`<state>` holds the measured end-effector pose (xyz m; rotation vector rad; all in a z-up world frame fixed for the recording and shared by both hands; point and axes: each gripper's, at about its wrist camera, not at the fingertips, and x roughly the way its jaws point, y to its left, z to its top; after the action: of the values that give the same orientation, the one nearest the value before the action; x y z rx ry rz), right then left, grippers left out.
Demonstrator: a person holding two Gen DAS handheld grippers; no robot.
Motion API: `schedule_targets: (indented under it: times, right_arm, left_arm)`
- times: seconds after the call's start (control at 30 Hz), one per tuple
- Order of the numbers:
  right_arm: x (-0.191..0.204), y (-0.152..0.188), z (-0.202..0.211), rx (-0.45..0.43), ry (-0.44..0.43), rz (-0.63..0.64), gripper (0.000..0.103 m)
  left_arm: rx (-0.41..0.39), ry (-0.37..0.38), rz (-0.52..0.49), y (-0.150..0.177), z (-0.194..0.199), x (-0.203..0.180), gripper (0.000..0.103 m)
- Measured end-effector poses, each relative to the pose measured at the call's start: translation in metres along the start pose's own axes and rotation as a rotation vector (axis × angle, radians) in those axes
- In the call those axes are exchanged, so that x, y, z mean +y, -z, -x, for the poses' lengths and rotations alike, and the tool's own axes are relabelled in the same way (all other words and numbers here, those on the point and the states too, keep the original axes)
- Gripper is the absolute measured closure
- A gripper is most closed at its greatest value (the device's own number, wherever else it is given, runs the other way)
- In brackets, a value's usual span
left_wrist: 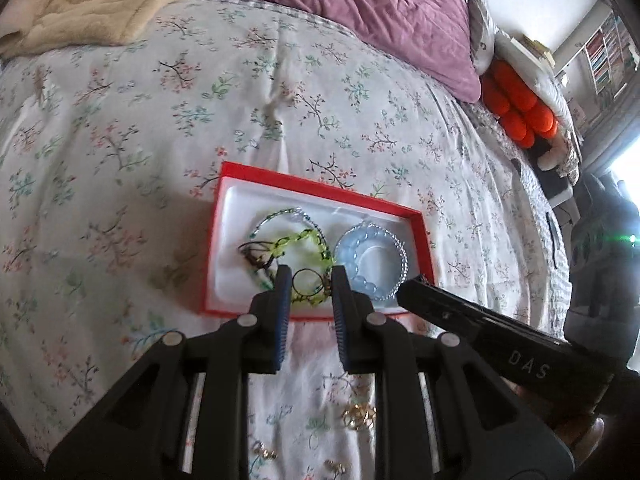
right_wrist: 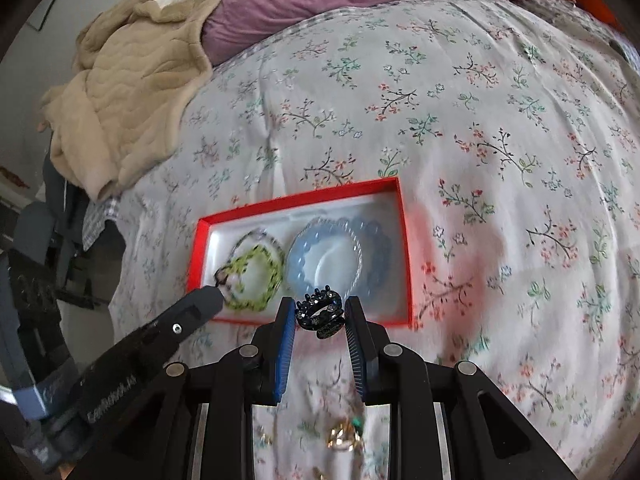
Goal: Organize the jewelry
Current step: 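Carry both held rings over the red box, then open both tools to drop the rings into the red box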
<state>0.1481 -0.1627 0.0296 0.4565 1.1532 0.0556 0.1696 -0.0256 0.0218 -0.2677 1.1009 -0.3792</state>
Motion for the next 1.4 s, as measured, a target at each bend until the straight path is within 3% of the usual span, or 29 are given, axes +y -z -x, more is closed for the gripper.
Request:
schedule_targets:
  times: [0.3, 0.6, 0.7, 0.73, 0.77, 1.03, 1.4]
  right_arm:
    - [-0.003, -0.007, -0.013, -0.005, 0.023, -0.006, 0.077]
    - [-0.007, -0.008, -0.008, -0.023, 0.033, -0.009, 0.075]
    - [-0.007, -0.007, -0.002, -0.03, 0.028, -0.008, 0.063]
    - [-0.007, -0.006, 0.001, -0.036, 0.025, -0.009, 0.052]
    - [-0.007, -0.005, 0.004, -0.044, 0.023, -0.008, 0.049]
    - [-0.008, 0.004, 0.027, -0.059, 0.028, 0.004, 0.048]
    - [-0.015, 0.026, 0.047, -0.047, 0.055, 0.013, 0.033]
  left_arm:
    - [0.025, -0.053, 0.009, -0.002, -0.021, 0.004, 0.081]
    - [0.016, -0.061, 0.011, -0.001, -0.015, 0.005, 0.078]
    - [0.014, -0.064, 0.006, 0.0, -0.01, 0.004, 0.066]
    - [0.011, -0.068, 0.005, 0.001, -0.008, 0.004, 0.062]
    - [0.009, -0.07, 0.003, 0.001, -0.006, 0.004, 0.059]
    - [-0.012, -0.093, -0.041, 0.011, 0.02, 0.0, 0.038]
    - [0.02, -0.119, -0.081, 0.033, 0.037, 0.002, 0.024]
